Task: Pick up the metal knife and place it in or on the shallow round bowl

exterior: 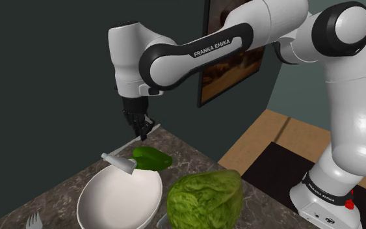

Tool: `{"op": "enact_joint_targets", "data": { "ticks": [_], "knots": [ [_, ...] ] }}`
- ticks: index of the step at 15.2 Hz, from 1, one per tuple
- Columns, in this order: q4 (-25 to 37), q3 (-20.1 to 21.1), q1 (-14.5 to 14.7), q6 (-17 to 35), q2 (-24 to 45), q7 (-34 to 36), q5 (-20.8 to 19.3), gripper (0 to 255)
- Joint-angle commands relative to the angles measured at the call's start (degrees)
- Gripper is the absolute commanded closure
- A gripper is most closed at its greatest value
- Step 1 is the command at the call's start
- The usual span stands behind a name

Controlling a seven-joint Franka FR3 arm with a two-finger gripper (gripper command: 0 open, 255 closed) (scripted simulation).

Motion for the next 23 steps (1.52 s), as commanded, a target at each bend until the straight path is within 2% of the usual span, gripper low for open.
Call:
{"op": "enact_joint_targets", "data": {
  "ticks": [1, 16, 23],
  "knots": [
    [0.9, 0.3, 0.0, -1.2, -0.5, -0.2, 0.5, 255],
    [10.5, 1.3, 1.6, -11.2, -1.8, -1.8, 2.1, 255],
    [7.4, 3.6, 6.3, -10.8, -4.4, 5.9, 3.2, 255]
  ]
}}
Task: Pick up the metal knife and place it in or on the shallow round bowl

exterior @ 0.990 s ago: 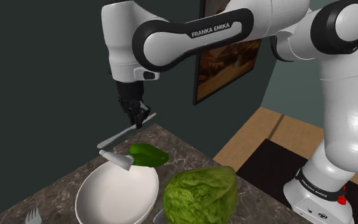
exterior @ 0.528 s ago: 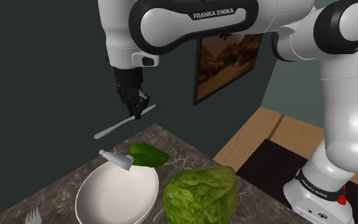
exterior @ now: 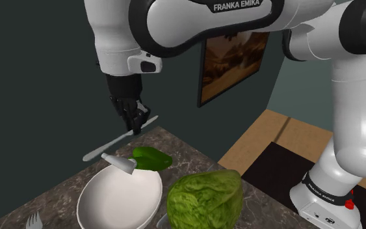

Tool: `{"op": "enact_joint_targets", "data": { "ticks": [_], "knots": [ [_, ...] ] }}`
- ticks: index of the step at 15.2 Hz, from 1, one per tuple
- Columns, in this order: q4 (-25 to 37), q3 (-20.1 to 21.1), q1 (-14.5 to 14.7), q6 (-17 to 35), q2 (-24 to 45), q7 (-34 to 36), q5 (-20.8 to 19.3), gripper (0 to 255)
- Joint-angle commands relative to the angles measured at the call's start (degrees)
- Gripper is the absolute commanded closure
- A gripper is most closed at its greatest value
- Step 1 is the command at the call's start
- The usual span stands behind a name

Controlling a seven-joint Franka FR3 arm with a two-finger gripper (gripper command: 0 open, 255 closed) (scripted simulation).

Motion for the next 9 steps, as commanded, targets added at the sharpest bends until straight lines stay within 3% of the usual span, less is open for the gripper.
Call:
{"op": "enact_joint_targets", "data": {
  "ticks": [1, 8, 9],
  "knots": [
    [-0.2, 0.4, 2.0, 0.0, -0.1, 2.6, -0.1, 255],
    [1.5, 1.4, 10.2, -1.5, 0.8, 11.0, -1.1, 255],
    [0.6, 1.4, 9.9, -0.7, 0.7, 11.1, -1.1, 255]
  ]
}}
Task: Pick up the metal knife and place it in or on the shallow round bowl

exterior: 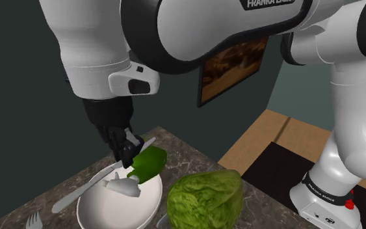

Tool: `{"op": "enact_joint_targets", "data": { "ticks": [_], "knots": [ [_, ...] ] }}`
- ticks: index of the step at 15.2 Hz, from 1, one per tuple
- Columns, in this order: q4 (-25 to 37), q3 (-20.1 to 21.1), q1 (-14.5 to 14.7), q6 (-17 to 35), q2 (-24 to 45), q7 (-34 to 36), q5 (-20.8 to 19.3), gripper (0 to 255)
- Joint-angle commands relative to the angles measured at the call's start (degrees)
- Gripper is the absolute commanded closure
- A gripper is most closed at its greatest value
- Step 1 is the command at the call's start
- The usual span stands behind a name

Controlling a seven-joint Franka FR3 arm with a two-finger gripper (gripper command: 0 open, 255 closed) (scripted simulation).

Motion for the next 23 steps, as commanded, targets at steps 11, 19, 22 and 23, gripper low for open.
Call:
{"op": "enact_joint_targets", "data": {
  "ticks": [11, 19, 22, 23],
  "knots": [
    [-8.4, -0.6, -1.0, 8.4, 0.9, 2.0, -1.2, 255],
    [-10.8, -1.3, -1.0, 11.2, 1.5, 2.5, -1.9, 255],
    [-10.8, -1.5, -0.9, 11.3, 1.4, 2.4, -1.7, 255],
    [-11.1, -1.5, -1.2, 11.5, 1.3, 2.2, -1.6, 0]
  ]
}}
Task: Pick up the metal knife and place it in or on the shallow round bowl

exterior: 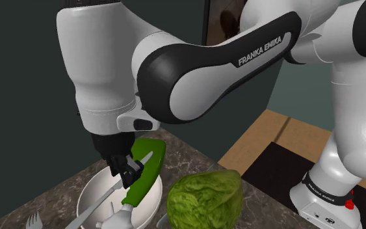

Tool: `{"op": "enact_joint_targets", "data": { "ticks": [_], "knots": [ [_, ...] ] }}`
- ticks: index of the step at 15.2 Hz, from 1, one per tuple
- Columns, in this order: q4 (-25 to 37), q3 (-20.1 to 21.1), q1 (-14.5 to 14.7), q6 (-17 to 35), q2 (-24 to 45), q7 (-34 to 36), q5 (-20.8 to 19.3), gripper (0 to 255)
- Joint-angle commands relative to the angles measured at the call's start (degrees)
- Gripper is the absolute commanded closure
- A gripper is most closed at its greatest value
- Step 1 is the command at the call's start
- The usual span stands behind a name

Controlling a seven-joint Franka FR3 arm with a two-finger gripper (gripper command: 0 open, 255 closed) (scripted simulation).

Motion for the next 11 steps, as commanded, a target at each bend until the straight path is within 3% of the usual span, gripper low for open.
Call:
{"op": "enact_joint_targets", "data": {
  "ticks": [1, 4, 9, 11],
  "knots": [
    [-1.7, -0.1, -0.1, -1.7, 0.8, -0.1, 1.0, 0],
    [-1.9, -0.2, -0.1, -1.4, 1.0, -0.1, 0.9, 0],
    [5.2, 0.3, 1.3, -8.6, 0.1, -1.2, 2.1, 0],
    [5.1, 0.3, 1.3, -8.5, 0.1, -1.2, 2.1, 0]
  ]
}}
